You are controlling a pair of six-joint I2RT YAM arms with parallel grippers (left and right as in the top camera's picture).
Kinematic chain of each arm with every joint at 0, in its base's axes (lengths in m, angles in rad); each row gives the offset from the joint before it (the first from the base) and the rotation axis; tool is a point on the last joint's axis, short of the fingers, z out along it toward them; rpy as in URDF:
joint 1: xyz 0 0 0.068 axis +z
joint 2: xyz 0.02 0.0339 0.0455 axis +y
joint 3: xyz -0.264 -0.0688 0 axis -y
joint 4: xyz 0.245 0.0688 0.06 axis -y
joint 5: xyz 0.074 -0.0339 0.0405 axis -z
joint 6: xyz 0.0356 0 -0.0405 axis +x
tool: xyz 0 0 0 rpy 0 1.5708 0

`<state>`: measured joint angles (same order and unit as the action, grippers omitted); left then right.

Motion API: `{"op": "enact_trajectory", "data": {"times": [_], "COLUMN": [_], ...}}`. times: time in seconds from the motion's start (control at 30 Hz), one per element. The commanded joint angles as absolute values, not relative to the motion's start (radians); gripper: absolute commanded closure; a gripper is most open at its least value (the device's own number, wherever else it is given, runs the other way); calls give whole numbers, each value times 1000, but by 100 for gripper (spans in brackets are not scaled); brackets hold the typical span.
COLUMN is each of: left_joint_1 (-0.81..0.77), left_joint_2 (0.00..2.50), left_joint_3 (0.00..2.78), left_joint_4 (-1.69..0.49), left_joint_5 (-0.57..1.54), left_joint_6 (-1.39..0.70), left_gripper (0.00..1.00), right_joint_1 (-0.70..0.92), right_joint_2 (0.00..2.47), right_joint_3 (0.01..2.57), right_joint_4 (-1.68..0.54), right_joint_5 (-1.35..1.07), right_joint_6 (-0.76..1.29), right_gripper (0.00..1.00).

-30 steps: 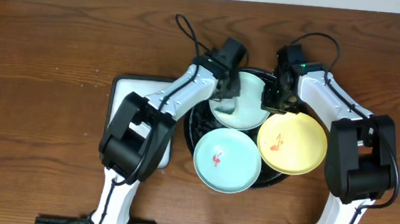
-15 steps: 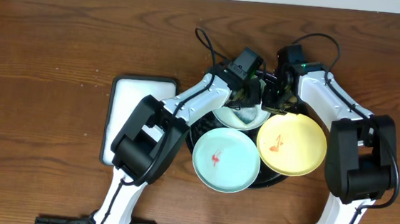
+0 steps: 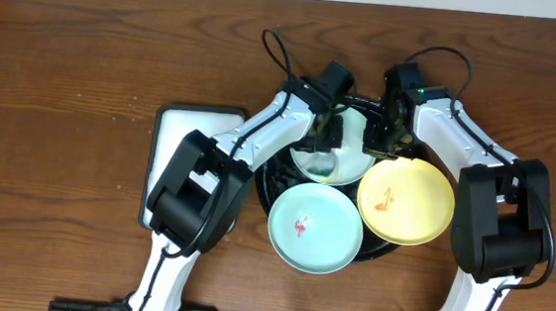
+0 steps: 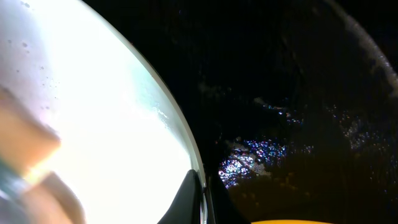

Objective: Clean dirty plates on tray and stack at the side
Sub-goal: 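Hold the back plate with the right gripper and scrub it with the sponge, then return the sponge with the left gripper to the white tray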

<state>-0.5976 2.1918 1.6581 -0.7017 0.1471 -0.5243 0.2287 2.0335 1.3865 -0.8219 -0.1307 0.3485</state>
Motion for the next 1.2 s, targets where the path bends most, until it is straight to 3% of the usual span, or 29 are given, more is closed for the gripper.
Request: {"op": "enact_trajectory", "data": {"times": [0.0, 0.3, 0.7, 1.0, 1.17], "left_joint_1": [-555, -556, -537, -337, -191], "left_joint_2": [2261, 2246, 2006, 1869, 1869], "left_joint_3": [1678, 1865, 1892, 1883, 1717], "left_joint_4": [-725, -812, -1040, -1349, -1288], "left_joint_5": [-153, -177, -173, -165, -68], "left_joint_6": [-451, -389, -389, -404, -408], "left_gripper": [92, 92, 92, 92, 92], "right_joint_1": [223, 222, 222, 223, 223], "right_joint_2": [2035, 2035, 2035, 2035, 2035], "right_joint_3": [1381, 1381, 1381, 1381, 1381], "right_joint_4": [-833, -842, -847, -853, -824], "right_joint_5": [-78, -75, -75, -76, -80], "right_joint_6": [342, 324, 317, 250, 156], "right_gripper": [99, 99, 99, 99, 99]}}
